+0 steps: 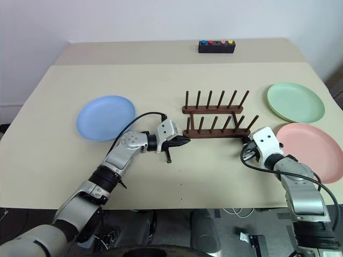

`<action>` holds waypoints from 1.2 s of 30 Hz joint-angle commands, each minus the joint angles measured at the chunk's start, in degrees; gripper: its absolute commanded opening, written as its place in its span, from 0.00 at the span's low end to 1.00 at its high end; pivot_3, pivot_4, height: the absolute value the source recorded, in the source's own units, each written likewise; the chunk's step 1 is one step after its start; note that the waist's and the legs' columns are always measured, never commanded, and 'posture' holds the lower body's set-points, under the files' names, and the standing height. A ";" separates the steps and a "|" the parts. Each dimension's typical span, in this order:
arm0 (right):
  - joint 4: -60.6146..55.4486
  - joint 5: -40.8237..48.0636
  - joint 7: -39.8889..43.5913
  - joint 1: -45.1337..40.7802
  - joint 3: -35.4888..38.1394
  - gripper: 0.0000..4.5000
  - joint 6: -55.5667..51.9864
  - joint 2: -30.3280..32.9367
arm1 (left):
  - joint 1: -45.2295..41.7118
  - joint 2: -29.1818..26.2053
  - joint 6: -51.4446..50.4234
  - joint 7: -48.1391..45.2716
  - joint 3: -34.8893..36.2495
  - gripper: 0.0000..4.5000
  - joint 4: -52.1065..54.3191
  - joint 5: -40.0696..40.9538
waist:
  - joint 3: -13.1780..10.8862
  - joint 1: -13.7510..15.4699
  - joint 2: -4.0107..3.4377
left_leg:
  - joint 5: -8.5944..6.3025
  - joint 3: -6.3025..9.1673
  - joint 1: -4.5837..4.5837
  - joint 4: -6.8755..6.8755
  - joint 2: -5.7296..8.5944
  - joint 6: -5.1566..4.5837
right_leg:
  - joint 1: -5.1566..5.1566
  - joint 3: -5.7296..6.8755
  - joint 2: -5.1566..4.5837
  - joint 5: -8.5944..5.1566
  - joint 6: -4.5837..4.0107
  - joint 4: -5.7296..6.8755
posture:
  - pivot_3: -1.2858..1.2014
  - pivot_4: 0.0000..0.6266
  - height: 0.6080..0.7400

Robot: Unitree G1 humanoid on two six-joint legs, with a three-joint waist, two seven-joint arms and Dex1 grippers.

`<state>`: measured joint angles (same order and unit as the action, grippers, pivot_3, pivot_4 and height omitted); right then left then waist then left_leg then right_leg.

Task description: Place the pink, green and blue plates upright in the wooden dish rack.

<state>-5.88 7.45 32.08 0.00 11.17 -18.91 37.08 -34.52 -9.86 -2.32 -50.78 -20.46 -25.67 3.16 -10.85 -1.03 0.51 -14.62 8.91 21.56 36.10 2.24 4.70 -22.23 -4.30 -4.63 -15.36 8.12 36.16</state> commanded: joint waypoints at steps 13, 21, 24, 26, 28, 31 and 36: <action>-22.80 9.78 8.83 18.64 16.59 0.40 -8.38 5.90 | 2.76 -4.42 -2.54 -2.93 3.68 0.00 7.80 2.31 | -0.01 0.29 0.00 | -0.01 0.01 0.08 -0.02 0.00 -0.01 | -0.04 0.00 -0.01 -0.02 0.02 -0.01 | 0.52 0.24 1.00; -24.04 8.83 9.08 23.71 29.58 0.99 -18.63 11.50 | 8.33 -11.78 -5.50 -14.15 5.04 0.00 20.31 9.91 | -0.01 0.32 -0.02 | -0.01 0.01 0.09 -0.07 -0.01 -0.01 | -0.07 0.01 -0.01 -0.03 0.00 -0.01 | 0.52 0.24 1.00; -21.46 8.45 8.30 23.10 28.26 0.99 -22.07 12.25 | 8.39 -12.82 -5.43 -14.69 4.62 0.00 21.69 10.00 | -0.03 0.49 0.02 | -0.01 0.01 0.12 -0.01 -0.01 -0.01 | -0.05 0.01 -0.02 -0.04 -0.02 -0.03 | 0.52 0.24 1.00; -18.18 7.00 6.81 21.35 24.89 0.99 -22.44 12.26 | 8.38 -13.14 -5.20 -15.68 4.31 0.00 22.70 10.36 | -0.04 0.41 0.04 | -0.01 0.00 0.13 0.04 0.00 -0.01 | -0.03 0.01 -0.02 -0.10 -0.14 -0.05 | 0.52 0.24 1.00; -15.03 6.18 4.82 18.67 22.07 0.99 -24.29 11.75 | 8.44 -13.01 -5.32 -16.31 4.19 0.00 24.04 10.89 | -0.03 0.33 0.01 | -0.01 -0.01 0.15 0.04 0.00 -0.01 | -0.04 0.01 -0.03 -0.12 -0.18 -0.05 | 0.52 0.24 1.00; -14.90 6.86 4.19 16.96 20.57 0.99 -26.62 11.16 | 8.77 -13.03 -5.67 -16.22 4.00 0.00 25.70 11.12 | -0.01 0.30 -0.06 | -0.01 -0.01 0.18 -0.03 0.00 -0.01 | -0.14 0.00 -0.03 -0.10 -0.15 -0.04 | 0.52 0.24 1.00; -16.55 7.07 3.63 17.25 19.66 0.47 -28.29 10.69 | 9.43 -13.16 -5.48 -15.62 3.80 0.00 26.38 10.57 | -0.01 0.36 -0.06 | -0.01 -0.01 0.24 -0.02 0.00 -0.01 | -0.19 0.01 -0.03 -0.03 0.00 -0.04 | 0.52 0.24 1.00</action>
<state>-20.92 14.69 36.30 17.27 29.87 -47.09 47.89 -25.25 -22.90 -8.16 -66.36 -16.80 -1.04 13.20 -10.87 -0.68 0.45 -14.62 8.90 21.81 36.09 2.24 4.68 -22.41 -4.30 -4.66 -15.39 8.11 36.12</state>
